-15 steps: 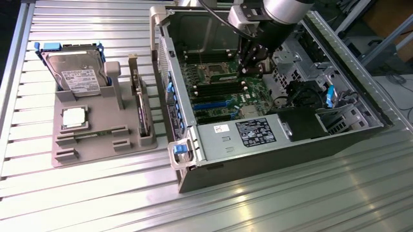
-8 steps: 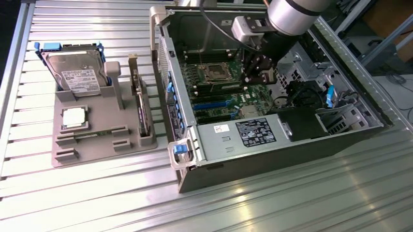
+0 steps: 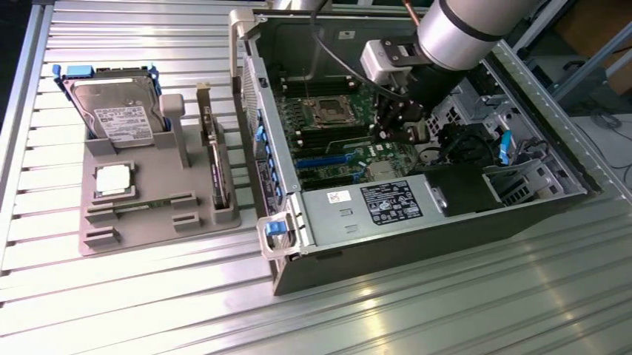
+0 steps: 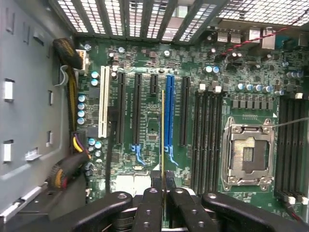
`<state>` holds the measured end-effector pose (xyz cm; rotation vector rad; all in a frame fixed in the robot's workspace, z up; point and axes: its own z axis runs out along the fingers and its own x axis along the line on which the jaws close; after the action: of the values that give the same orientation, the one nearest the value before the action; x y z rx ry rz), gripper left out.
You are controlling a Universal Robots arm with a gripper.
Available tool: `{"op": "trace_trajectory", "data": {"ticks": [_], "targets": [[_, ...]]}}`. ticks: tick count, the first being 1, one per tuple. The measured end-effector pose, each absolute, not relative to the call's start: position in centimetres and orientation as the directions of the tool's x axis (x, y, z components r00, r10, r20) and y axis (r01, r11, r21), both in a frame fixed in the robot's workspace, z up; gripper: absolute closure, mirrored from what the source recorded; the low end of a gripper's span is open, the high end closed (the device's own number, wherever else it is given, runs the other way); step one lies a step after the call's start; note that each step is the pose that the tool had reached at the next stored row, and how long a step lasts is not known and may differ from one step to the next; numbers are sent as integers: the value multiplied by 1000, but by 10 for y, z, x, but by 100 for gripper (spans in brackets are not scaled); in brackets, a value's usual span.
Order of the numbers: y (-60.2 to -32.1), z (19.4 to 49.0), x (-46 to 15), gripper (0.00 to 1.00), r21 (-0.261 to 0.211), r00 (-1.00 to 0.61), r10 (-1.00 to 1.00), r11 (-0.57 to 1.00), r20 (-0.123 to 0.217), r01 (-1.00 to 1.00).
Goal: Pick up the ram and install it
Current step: 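Insert the ram into the slot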
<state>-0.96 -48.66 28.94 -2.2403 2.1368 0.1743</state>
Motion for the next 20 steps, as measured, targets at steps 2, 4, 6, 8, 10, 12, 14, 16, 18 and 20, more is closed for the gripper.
{"op": "trace_trajectory", "data": {"ticks": [2, 4, 6, 8, 10, 12, 14, 16, 18, 20], "targets": [[-494, 289, -10, 88, 48, 44, -993, -50, -109, -998], [-495, 288, -10, 88, 48, 44, -993, -50, -109, -998], [-492, 287, -10, 88, 48, 44, -993, -50, -109, -998], [-484, 285, -10, 88, 48, 44, -993, -50, -108, -998], [-476, 283, -10, 88, 48, 44, -993, -50, -107, -998], [-471, 282, -10, 88, 48, 44, -993, -50, -107, -998], [-468, 281, -10, 88, 48, 44, -993, -50, -107, -998], [-467, 280, -10, 88, 48, 44, -993, -50, -107, -998], [-467, 277, -11, 88, 48, 44, -993, -50, -107, -998], [-467, 274, -12, 88, 48, 44, -993, -50, -107, -998]]}}
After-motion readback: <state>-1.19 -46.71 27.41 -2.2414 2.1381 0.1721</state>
